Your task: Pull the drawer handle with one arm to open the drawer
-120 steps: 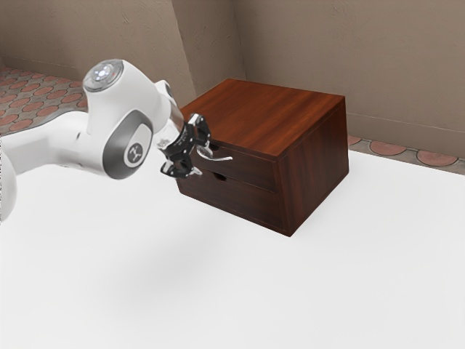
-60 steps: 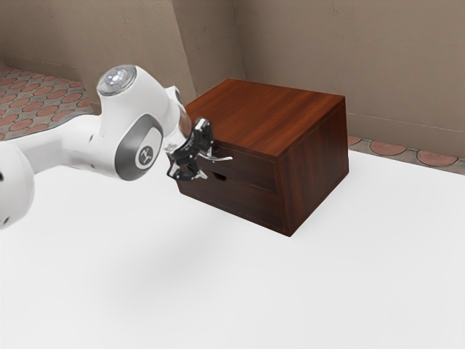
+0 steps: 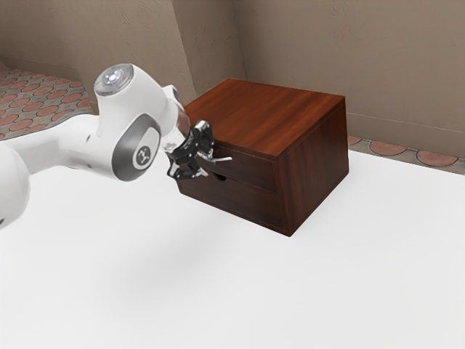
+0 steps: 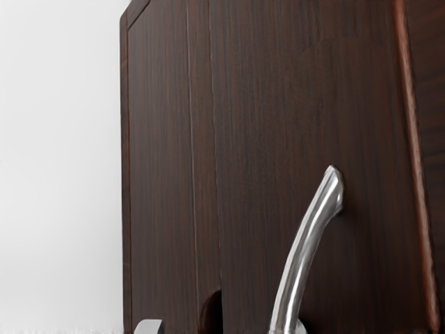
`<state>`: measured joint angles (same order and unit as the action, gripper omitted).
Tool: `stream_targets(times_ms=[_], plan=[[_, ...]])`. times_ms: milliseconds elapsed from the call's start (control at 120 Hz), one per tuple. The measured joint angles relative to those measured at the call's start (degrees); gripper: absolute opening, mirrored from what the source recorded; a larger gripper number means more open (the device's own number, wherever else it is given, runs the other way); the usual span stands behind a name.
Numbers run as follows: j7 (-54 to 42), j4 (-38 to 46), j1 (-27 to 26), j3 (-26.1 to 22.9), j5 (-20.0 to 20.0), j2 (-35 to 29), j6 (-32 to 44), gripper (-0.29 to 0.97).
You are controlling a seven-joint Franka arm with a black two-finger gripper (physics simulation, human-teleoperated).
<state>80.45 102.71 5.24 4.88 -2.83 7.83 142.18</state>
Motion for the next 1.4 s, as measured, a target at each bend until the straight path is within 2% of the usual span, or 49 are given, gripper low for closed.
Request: stream_targets(times_ms=[575, 1400], plan=[[1.1, 6.4, -0.7, 1.1, 0.2, -6.2, -1.8, 0.15], [4.0, 9.9, -0.3, 1.3, 0.6, -11.6, -9.0, 0.15]])
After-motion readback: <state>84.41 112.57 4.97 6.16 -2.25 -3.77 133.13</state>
